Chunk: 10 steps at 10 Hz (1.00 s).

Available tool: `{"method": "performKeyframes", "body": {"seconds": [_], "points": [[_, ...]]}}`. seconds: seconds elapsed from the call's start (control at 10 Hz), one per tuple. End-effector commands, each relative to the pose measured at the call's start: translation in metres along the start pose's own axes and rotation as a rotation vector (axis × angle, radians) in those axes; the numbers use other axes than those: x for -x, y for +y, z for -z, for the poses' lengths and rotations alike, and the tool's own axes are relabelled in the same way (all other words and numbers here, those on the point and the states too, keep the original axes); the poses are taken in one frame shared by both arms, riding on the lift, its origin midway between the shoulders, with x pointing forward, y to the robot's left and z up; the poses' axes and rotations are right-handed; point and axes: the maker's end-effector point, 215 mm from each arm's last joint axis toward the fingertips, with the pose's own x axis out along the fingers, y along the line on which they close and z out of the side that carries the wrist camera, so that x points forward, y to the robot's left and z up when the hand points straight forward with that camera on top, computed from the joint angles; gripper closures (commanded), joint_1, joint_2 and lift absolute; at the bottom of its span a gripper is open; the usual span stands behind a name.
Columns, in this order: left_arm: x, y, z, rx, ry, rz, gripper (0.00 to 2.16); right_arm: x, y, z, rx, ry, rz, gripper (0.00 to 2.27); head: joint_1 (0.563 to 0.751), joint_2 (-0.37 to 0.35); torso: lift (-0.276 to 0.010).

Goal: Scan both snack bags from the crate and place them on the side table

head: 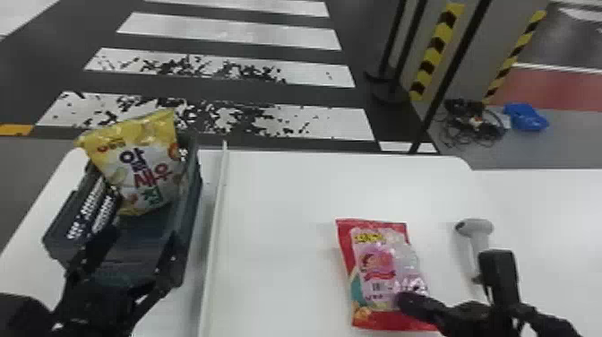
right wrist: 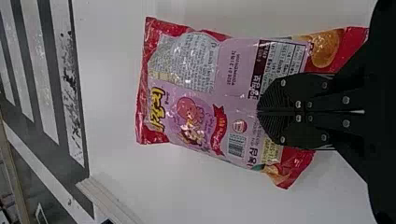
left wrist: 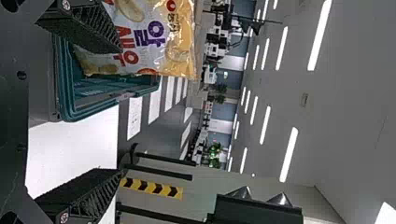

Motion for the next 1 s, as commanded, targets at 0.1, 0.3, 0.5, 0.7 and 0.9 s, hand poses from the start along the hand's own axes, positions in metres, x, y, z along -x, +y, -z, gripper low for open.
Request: {"method": "performKeyframes", "body": {"seconds": [0.1, 0.3, 0.5, 0.7, 0.9], "points": [[0.0, -0.001, 0.0, 0.001, 0.0, 0.002, 0.08, 0.0, 0.002, 0.003, -0.009, 0.005, -0.002, 2.25, 0.695, -0.139, -0.095], [0.0, -0.002, -0.001, 0.001, -0.002, 0.003, 0.08, 0.004, -0.004, -0.001, -0.006, -0.005, 0.012, 2.25, 0.695, -0.139, -0.095], [0.0, -0.002, -0.001, -0.001, -0.001, 0.003, 0.08, 0.03, -0.012, -0.035, -0.014, -0.074, 0.028, 2.25, 0.695, -0.149, -0.095], [0.001, -0.002, -0.001, -0.001, -0.001, 0.003, 0.08, 0.046, -0.032, -0.067, -0.011, -0.152, 0.074, 2.08, 0.695, -0.171, -0.095], [0.002, -0.001, -0.001, -0.003, -0.001, 0.001, 0.08, 0.052, -0.06, -0.084, -0.034, -0.204, 0.131, 0.72, 0.695, -0.2, -0.095]]}}
